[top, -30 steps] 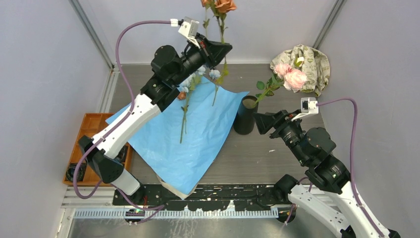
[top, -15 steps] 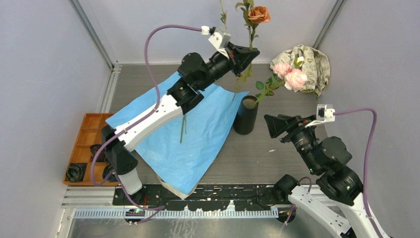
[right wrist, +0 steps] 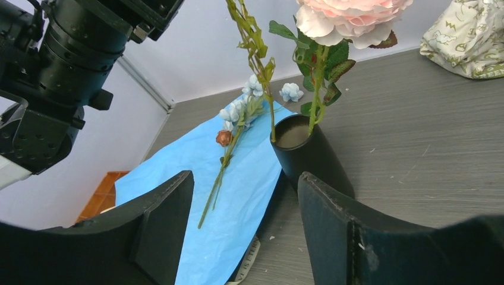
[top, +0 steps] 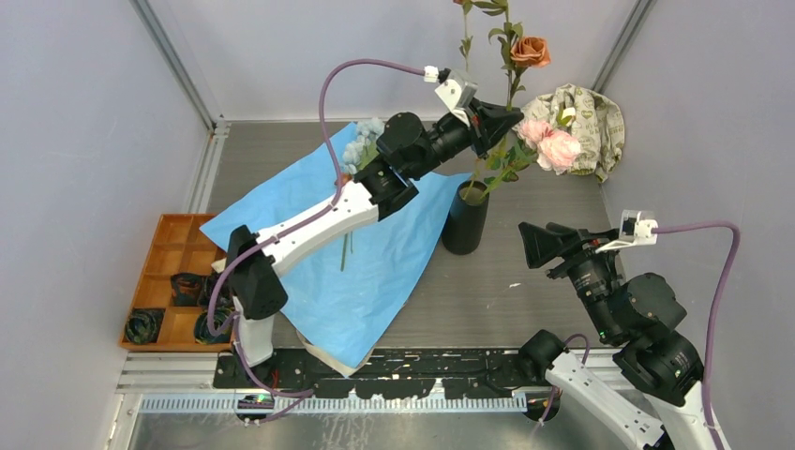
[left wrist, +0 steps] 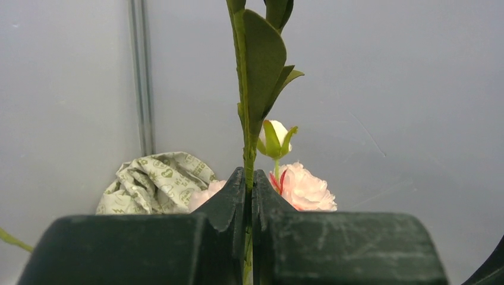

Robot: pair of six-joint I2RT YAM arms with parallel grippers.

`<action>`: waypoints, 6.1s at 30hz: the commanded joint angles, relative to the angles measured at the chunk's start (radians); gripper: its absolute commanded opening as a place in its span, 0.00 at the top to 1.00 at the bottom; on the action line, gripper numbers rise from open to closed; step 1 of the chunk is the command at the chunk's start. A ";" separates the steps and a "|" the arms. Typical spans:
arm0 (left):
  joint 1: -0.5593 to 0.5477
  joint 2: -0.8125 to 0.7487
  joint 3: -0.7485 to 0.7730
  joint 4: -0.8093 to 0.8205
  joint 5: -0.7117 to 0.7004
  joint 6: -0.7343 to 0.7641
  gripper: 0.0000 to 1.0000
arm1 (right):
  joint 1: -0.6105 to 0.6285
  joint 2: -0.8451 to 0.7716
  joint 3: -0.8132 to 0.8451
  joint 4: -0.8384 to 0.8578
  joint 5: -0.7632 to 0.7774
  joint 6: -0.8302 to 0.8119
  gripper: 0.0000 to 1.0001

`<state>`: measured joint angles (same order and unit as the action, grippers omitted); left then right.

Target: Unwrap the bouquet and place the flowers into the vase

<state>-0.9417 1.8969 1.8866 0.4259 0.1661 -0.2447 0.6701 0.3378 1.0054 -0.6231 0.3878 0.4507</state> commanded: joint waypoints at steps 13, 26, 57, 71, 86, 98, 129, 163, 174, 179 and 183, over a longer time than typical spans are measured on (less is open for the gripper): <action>-0.009 0.041 -0.026 0.247 -0.030 0.006 0.98 | -0.003 0.005 0.022 0.008 0.038 -0.045 0.29; -0.011 0.002 -0.349 0.360 -0.116 -0.066 0.98 | -0.003 0.013 0.012 0.010 0.043 -0.056 0.29; -0.044 -0.087 -0.484 0.009 -0.237 -0.162 0.67 | -0.004 0.047 0.002 -0.001 0.010 -0.038 0.29; -0.069 -0.276 -0.570 -0.102 -0.256 -0.086 0.42 | -0.003 0.072 0.010 0.003 0.003 -0.044 0.28; -0.061 -0.691 -0.734 -0.545 -0.904 -0.091 0.44 | -0.004 0.313 0.214 0.100 -0.239 -0.057 0.25; 0.346 -0.479 -0.650 -0.859 -0.552 -0.386 0.46 | 0.322 0.775 0.653 -0.029 -0.157 -0.164 0.19; 0.507 -1.325 -0.708 -1.233 -1.011 -0.443 0.53 | 0.419 1.784 1.216 -0.345 -0.057 0.061 0.39; 0.508 -1.366 -0.839 -1.162 -0.827 -0.360 0.53 | 0.159 2.303 1.539 -0.252 -0.141 0.059 0.49; 0.508 -1.404 -0.846 -1.181 -0.843 -0.353 0.52 | 0.154 2.332 1.528 -0.244 -0.150 0.075 0.72; 0.508 -1.407 -0.850 -1.182 -0.842 -0.349 0.52 | 0.155 2.303 1.490 -0.226 -0.135 0.080 0.95; 0.508 -1.405 -0.853 -1.181 -0.837 -0.351 0.52 | 0.155 2.230 1.408 -0.188 -0.112 0.080 0.99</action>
<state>-0.4362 0.4976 1.0389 -0.7784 -0.6621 -0.6151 0.8276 2.6461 2.4771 -0.8444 0.2455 0.5224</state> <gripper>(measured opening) 0.479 0.069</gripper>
